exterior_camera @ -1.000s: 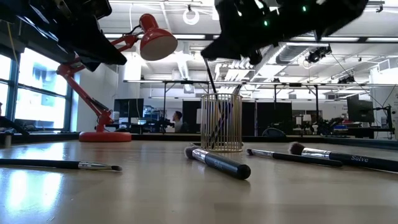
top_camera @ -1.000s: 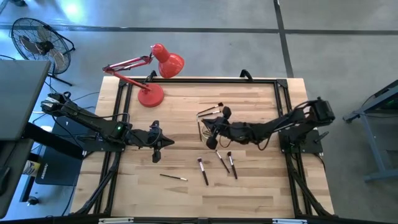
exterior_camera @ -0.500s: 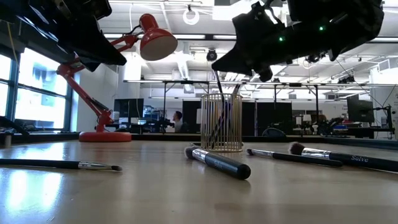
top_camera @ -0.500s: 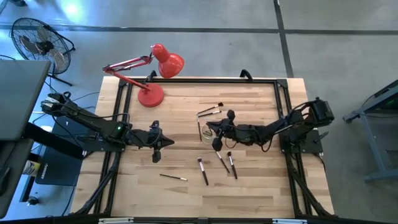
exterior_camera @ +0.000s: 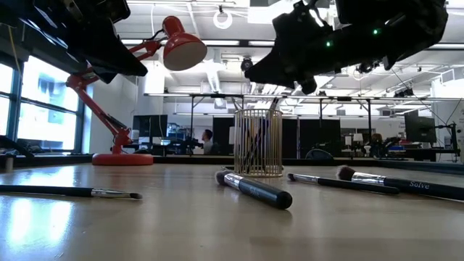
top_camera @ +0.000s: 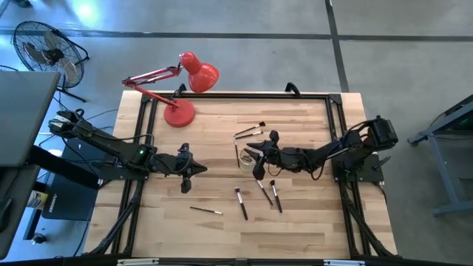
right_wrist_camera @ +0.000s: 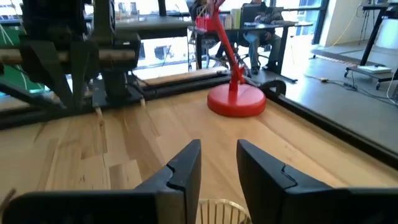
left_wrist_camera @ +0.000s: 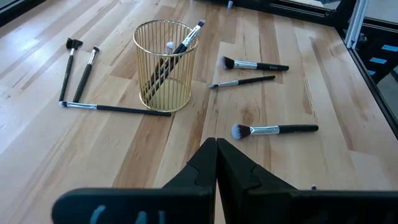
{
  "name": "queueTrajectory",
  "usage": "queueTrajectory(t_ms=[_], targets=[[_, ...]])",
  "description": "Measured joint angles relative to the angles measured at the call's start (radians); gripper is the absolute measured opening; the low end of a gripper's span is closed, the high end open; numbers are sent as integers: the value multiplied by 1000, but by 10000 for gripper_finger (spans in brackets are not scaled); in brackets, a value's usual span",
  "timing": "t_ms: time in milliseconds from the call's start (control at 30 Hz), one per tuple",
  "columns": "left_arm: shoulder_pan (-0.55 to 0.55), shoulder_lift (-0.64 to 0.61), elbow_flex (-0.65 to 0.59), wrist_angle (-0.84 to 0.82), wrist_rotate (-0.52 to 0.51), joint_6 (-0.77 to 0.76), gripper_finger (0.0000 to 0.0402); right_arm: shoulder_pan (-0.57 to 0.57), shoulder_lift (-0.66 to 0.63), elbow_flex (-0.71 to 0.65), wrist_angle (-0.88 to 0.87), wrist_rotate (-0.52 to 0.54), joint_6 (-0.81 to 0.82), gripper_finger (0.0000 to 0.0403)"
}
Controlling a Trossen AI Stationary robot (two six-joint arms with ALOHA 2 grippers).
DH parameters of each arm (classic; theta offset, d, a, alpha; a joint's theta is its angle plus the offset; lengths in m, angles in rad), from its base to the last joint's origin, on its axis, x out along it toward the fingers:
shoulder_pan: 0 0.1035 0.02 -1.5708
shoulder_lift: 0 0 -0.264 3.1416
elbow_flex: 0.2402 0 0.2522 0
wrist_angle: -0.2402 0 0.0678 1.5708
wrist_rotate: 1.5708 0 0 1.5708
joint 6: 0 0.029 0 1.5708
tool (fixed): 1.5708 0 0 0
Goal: Put items in baskets/containers
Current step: Put the powder brush into the wire organizer
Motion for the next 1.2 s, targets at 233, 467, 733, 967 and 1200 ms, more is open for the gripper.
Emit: queueTrajectory(t_ms=[233, 467, 733, 967, 1200], targets=[[0, 0, -1, 0, 0, 0, 0, 1, -178, 0, -223, 5, 19, 84], [0, 0, -1, 0, 0, 0, 0, 21, -414, 0, -636, 6, 207, 30], [0, 0, -1, 0, 0, 0, 0, 160, -527, 0, -918, 55, 373, 4], [0, 0, -1, 0, 0, 0, 0, 262, -469, 0, -1082, 3, 639, 1], [0, 0, -1, 0, 0, 0, 0, 304, -327, 116, -1317, -91, 803, 1]])
